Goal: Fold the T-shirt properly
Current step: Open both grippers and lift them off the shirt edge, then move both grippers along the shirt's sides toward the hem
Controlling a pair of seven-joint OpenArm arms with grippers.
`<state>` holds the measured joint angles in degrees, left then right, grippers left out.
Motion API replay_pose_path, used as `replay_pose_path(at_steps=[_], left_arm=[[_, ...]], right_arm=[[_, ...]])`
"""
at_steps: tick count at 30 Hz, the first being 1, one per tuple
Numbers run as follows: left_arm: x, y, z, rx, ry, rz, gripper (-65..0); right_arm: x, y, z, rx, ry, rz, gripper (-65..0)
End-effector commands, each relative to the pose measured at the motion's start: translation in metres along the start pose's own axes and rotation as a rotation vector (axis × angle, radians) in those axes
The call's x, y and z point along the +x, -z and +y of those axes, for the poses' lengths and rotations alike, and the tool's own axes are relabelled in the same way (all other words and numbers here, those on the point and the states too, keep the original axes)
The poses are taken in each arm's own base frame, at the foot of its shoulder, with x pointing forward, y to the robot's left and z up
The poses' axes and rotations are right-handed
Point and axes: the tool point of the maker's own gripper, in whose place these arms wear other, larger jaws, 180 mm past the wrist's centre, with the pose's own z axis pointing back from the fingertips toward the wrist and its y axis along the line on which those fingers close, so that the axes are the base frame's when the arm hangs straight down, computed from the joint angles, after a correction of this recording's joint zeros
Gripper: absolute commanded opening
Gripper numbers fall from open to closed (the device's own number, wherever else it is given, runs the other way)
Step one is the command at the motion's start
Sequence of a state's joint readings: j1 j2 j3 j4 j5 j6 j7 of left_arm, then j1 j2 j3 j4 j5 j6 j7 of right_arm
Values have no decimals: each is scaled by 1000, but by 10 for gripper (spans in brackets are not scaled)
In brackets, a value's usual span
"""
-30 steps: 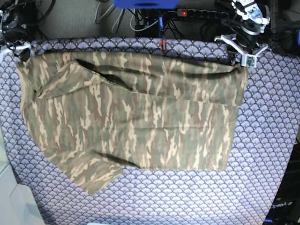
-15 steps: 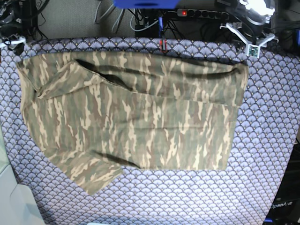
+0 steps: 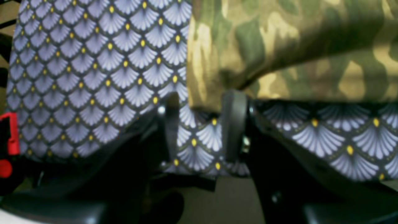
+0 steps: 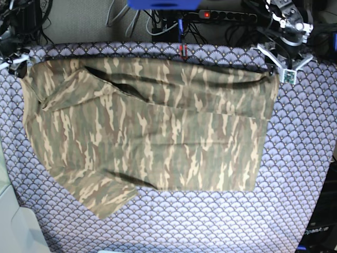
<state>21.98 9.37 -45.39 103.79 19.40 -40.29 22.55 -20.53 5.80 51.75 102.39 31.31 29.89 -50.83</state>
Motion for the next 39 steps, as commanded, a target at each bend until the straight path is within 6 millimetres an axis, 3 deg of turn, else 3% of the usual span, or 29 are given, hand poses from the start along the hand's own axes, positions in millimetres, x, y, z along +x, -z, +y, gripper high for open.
replay_pose_path(at_steps=[1, 8, 12, 17, 20, 24, 30, 36, 39], left_arm=[[16, -1, 7, 20, 6, -50, -424], [34, 20, 6, 42, 86, 29, -424], [55, 29, -4, 26, 136, 4, -424], [75, 37, -42, -65, 199, -39, -424], [81, 40, -53, -91, 209, -53, -424], [85, 51, -52, -70, 188, 1, -424], [94, 57, -53, -75, 185, -1, -424], [123, 60, -47, -53, 180, -56, -424], [129, 60, -57, -74, 205, -66, -424]], right_arm=[[16, -2, 1, 6, -27, -43, -453], [23, 17, 10, -23, -230, 32, -451], [24, 27, 12, -80, -369, 85, -451], [35, 32, 8, -124, -518, 116, -452], [49, 35, 4, -173, -553, 104, -451], [65, 36, -3, -251, -585, 110, -451], [77, 39, 2, -267, -597, 96, -453], [89, 44, 15, -253, -559, 52, -453], [90, 43, 17, -253, -554, 43, -454]])
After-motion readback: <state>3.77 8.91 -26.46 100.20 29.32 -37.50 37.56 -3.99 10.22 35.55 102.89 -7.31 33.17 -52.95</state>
